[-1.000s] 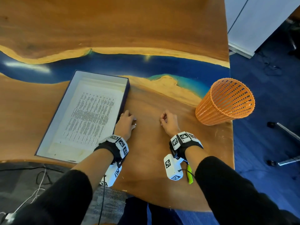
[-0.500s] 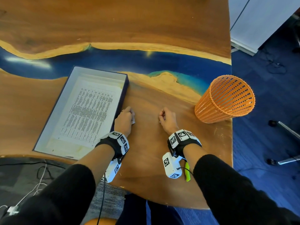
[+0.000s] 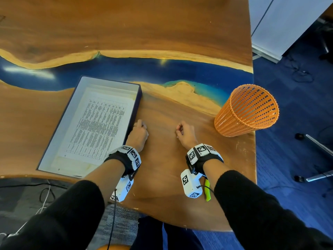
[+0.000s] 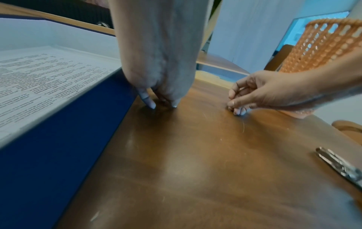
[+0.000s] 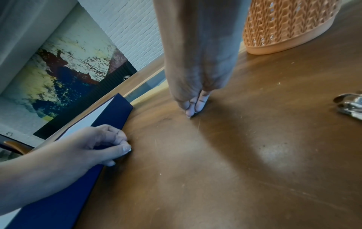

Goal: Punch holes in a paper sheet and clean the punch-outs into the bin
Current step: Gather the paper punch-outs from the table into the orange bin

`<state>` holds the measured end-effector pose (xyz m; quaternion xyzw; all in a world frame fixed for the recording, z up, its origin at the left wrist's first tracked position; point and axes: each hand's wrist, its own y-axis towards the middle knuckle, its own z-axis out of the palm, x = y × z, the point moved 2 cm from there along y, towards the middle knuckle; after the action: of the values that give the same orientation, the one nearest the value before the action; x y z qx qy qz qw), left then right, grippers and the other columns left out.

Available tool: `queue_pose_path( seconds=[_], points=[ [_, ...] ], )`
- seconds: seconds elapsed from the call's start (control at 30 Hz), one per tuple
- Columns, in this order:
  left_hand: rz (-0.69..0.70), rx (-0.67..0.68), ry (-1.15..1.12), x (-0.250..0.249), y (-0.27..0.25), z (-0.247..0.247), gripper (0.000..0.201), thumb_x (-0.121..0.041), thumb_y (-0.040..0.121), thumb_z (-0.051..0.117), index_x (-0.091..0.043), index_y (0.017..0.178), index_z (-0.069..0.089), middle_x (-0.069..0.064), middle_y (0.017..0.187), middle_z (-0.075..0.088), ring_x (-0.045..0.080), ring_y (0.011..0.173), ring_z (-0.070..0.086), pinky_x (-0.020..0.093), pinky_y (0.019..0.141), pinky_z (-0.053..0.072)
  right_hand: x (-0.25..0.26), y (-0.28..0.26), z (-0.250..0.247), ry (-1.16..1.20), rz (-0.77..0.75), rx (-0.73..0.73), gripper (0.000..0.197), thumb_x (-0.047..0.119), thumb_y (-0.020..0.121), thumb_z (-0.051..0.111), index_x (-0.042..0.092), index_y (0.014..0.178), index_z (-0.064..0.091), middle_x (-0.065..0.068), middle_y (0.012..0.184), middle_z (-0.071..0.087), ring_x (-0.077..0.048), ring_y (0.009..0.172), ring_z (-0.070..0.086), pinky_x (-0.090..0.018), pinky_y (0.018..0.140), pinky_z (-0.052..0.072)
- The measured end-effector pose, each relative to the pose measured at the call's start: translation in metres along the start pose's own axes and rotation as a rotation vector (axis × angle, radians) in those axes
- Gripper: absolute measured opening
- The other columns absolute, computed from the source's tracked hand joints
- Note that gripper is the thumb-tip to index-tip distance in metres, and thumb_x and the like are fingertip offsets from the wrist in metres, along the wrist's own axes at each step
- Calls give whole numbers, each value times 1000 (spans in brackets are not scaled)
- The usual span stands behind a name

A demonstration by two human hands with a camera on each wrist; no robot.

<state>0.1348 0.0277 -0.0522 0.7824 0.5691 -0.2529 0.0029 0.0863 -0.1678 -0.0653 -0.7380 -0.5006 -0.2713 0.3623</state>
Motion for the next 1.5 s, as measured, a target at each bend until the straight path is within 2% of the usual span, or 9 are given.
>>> queue_pose_path(
  seconds=[0.23,0.37,0.47,0.67,0.8,0.87,1.03,1.27,1.5],
  points=[
    [61,-55,-92,-14,2,-27,23,-3,97,43,7,114,54,26,124,50,37,112,50,41,95,40,3,1,-10,0,44,3,18,-5,89,46,10,86,56,-23,97,63,-30,82,63,-43,79,57],
    [150,-76,-161,-52,16,-60,7,1,92,46,-2,88,51,16,85,52,22,74,46,33,69,38,28,2,-38,-14,-8,-75,17,-5,88,47,-1,95,62,-23,99,64,-26,85,60,-37,83,54],
    [270,-107,-208,-95,31,-88,19,0,91,47,-11,76,41,7,74,48,19,67,43,32,63,35,59,1,-74,-8,-79,-164,20,-7,87,46,-5,94,64,-23,93,67,-25,81,61,-28,75,47],
    [544,-217,-275,-203,49,-128,12,-6,93,52,0,83,55,18,82,62,32,75,58,45,70,49,98,-20,-173,18,-188,-409,16,-4,84,54,1,87,69,-14,74,69,-23,67,64,-29,69,51],
    [675,-96,-266,-271,43,-123,10,-3,89,58,-4,81,52,19,82,63,33,77,61,48,73,52,74,-43,-243,-69,-134,-539,19,-4,77,56,2,80,73,-13,79,73,-18,72,63,-21,72,49],
    [736,-34,-266,-294,33,-114,20,0,86,61,-11,84,44,16,82,62,28,77,62,47,71,53,53,-57,-266,-132,-77,-559,16,-4,72,58,2,73,74,-16,73,72,-21,68,65,-31,73,54],
    [739,-55,-164,-318,18,-92,35,-3,75,71,-18,87,41,3,77,71,22,77,65,41,69,52,23,-81,-284,-117,-2,-518,9,-9,69,67,-1,65,68,-22,62,70,5,38,56,-19,58,52],
    [740,-73,-125,-320,19,-89,23,-16,82,70,-13,99,55,3,91,74,24,95,60,42,80,49,19,-87,-287,-83,-24,-608,35,-6,67,77,18,51,57,-11,52,64,-2,40,57,-25,61,56],
    [719,-111,-86,-313,23,-88,22,-23,95,53,-15,114,57,6,103,73,29,107,56,46,92,44,20,-77,-282,-59,13,-594,12,-10,77,65,-1,75,71,-22,73,70,-25,63,66,-33,69,57]
  ],
)
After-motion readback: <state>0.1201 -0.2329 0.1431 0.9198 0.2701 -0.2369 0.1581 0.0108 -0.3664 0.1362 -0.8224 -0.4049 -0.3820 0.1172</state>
